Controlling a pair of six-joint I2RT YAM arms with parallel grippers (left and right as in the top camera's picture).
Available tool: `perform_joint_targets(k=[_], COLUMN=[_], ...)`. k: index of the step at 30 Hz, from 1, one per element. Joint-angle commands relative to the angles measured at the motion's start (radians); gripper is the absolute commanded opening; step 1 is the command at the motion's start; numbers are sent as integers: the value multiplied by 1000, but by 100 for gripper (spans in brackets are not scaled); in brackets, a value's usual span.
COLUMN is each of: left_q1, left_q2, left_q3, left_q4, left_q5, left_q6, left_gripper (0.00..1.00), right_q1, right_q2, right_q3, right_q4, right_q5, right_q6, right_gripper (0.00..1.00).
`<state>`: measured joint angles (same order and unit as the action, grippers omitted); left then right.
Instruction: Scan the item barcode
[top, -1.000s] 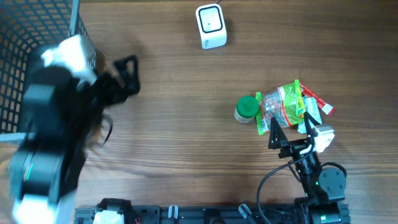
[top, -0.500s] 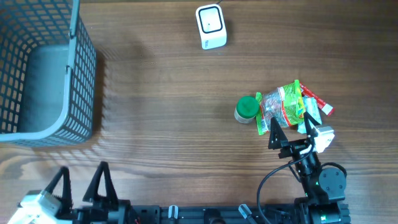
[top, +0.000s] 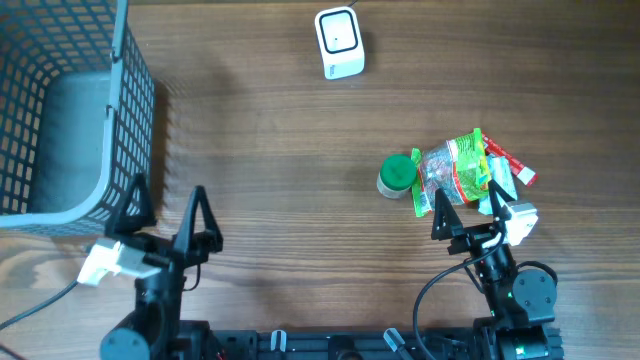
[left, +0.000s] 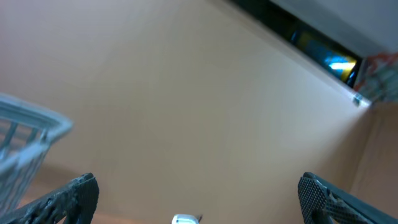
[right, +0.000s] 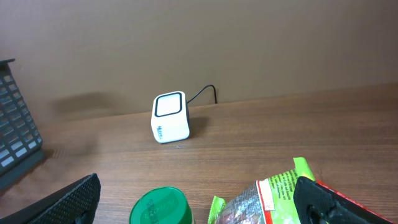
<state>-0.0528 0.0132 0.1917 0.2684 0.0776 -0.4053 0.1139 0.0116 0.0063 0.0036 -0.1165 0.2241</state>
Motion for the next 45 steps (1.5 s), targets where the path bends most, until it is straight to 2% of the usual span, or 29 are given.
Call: perform_joint_targets(k=[1,8,11,16,17,19,21,23,45], left_q1=[5,6,5,6,5,5,6,6,5], left_q2=[-9,-10,-10,-10,-10,-10,-10,-10,-8], left_q3=[-87,-184,-186,-186,-186,-186,-186,-186,-186], left_q4=[5,5,-50,-224,-296,-345,-344,-345,-344], left_q5=[5,3,3,-10,-23,-25,-27,-34,-34], left_q6=[2,2,2,10,47,132,244,297,296], left_gripper=[100,100,100,100,100,100,100,100,100], right_q1=[-7,-7,-7,-7,-7,-7,-7,-7,-7], right_q2=[-7,-7,-7,-7,-7,-7,-7,-7,-7], right_q3=[-1,-1,-1,-1,-1,-1,-1,-1,-1], right_q4=[5,5,5,5,5,5,5,5,5], right_q5=[-16,-16,-16,-16,-16,-16,-16,-16,-16], right_q6=[15,15,14,15,15,15,15,15,15], right_gripper=[100,100,100,100,100,100,100,100,100])
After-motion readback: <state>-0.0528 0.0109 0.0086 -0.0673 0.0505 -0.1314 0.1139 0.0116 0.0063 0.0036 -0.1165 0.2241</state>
